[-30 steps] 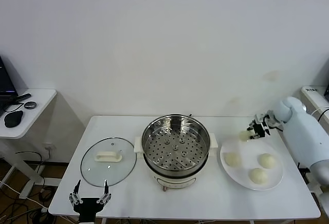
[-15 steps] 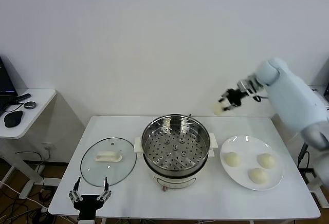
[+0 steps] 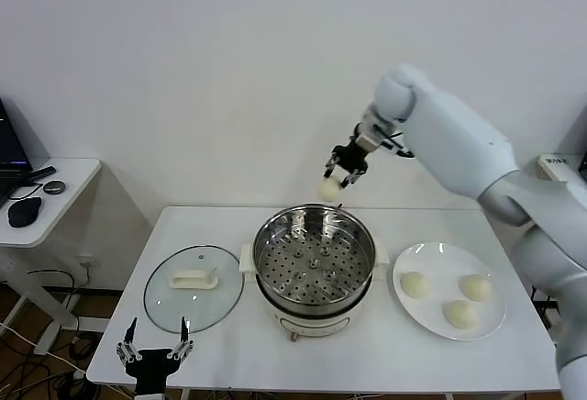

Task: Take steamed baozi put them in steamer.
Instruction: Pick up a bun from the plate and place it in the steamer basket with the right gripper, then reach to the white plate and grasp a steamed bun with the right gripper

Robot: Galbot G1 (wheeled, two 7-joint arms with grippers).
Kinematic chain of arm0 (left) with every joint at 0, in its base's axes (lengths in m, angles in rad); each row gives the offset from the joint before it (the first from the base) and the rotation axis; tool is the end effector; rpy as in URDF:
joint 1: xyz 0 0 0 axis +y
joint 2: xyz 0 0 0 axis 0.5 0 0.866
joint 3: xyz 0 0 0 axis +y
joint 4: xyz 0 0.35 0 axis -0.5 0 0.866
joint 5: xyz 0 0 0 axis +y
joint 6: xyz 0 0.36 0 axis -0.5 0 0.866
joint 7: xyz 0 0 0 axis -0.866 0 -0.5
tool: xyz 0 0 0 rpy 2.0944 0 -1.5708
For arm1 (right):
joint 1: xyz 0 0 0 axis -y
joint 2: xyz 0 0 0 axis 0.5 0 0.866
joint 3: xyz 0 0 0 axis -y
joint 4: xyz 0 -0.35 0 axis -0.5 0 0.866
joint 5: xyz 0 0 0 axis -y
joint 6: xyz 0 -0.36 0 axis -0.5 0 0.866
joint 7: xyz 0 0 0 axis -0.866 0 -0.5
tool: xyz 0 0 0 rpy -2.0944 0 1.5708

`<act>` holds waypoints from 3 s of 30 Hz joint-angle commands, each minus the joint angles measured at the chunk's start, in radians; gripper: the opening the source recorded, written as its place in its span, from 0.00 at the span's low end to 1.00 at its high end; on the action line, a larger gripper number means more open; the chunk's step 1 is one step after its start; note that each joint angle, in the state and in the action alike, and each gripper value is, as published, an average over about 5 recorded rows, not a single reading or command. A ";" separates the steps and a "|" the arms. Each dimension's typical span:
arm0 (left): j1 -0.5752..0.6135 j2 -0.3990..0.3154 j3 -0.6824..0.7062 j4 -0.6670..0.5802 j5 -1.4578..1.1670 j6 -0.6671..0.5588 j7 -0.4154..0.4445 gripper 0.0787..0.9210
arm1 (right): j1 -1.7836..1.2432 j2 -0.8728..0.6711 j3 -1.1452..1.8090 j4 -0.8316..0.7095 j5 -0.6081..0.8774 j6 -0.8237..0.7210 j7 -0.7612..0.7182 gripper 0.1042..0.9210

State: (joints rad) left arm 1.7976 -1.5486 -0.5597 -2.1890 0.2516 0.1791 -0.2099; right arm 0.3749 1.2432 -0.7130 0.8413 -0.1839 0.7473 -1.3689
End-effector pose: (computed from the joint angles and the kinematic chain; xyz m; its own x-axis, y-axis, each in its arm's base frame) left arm 0.1182 0.0137 -0.3031 -0.9358 -0.2655 0.2319 -0.1770 0.9229 0.3420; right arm 0.6461 0.0502 -0.0078 -0.1159 -0.3357 0.9348 -0.3166 -0.8796 -0.3551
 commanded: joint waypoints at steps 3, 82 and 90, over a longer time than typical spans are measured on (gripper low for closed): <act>0.001 0.000 -0.001 -0.007 -0.005 0.001 -0.002 0.88 | -0.017 0.100 -0.112 0.044 -0.066 0.082 -0.015 0.36; -0.019 0.023 0.016 -0.005 -0.043 0.048 0.057 0.88 | -0.495 -0.746 0.092 0.602 0.029 -1.063 0.058 0.88; -0.025 0.026 0.011 0.018 -0.045 0.051 0.058 0.88 | -0.565 -0.605 0.181 0.468 -0.070 -0.988 0.068 0.88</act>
State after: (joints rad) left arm 1.7724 -1.5225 -0.5486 -2.1776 0.2078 0.2292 -0.1526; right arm -0.0245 0.5738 -0.6506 1.3793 -0.1283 -0.2216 -1.2950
